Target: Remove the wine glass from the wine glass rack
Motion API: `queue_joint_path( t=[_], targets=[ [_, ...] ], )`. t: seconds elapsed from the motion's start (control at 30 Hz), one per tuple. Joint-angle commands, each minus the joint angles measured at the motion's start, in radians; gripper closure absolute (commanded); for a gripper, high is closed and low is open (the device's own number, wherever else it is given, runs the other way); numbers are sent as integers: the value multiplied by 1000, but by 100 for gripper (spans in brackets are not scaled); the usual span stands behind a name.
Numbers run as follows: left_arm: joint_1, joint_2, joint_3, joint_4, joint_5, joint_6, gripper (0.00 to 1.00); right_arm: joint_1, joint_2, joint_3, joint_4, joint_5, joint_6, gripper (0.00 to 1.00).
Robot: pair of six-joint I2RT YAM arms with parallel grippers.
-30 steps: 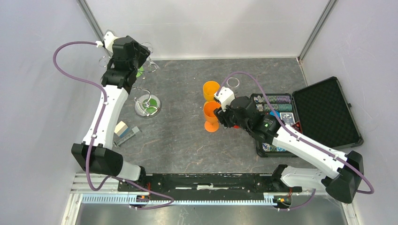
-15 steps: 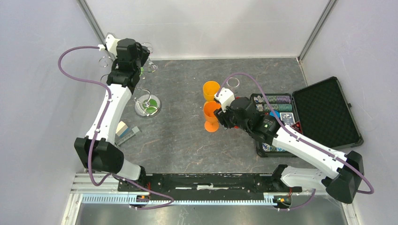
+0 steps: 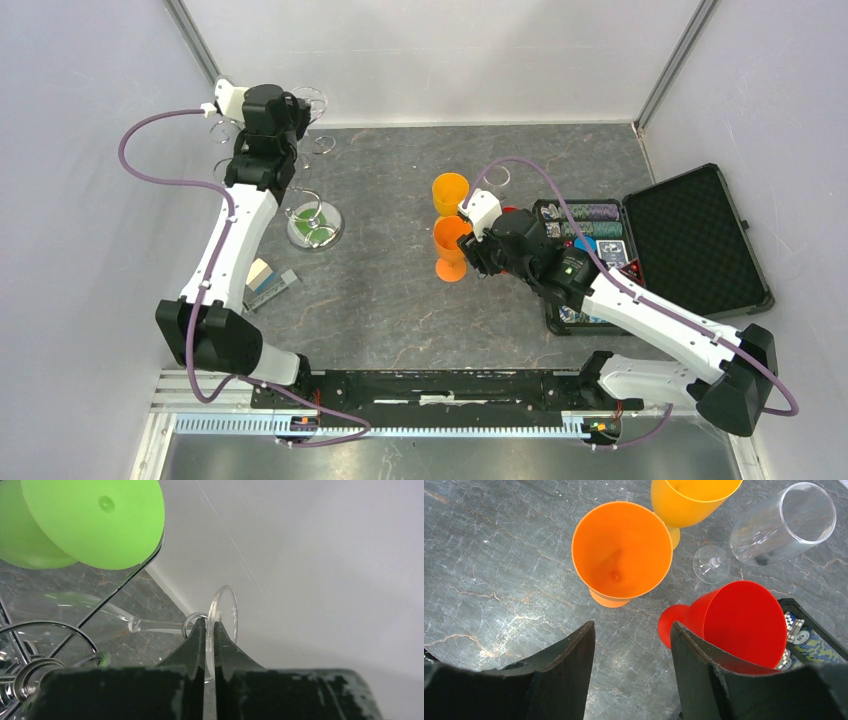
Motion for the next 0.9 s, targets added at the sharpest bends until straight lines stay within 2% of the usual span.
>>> queue_joint_path(
  t=[0.0, 0.2, 0.43, 0.63, 0.87],
  targets=[
    [14, -54, -23, 14, -23, -53, 98, -2, -24, -6, 43, 2, 11, 38],
    [43, -68, -48, 52, 60, -130, 98, -1, -26, -10, 45, 2, 13, 38],
    [75, -78, -95, 174, 215, -200, 98, -2, -30, -10, 45, 4, 14, 38],
    [92, -51, -50, 181, 318, -206, 98, -2, -28, -9, 44, 1, 15, 38],
    [99, -67, -59, 202, 376, -231, 98, -2, -25, -1, 45, -4, 20, 38]
  ],
)
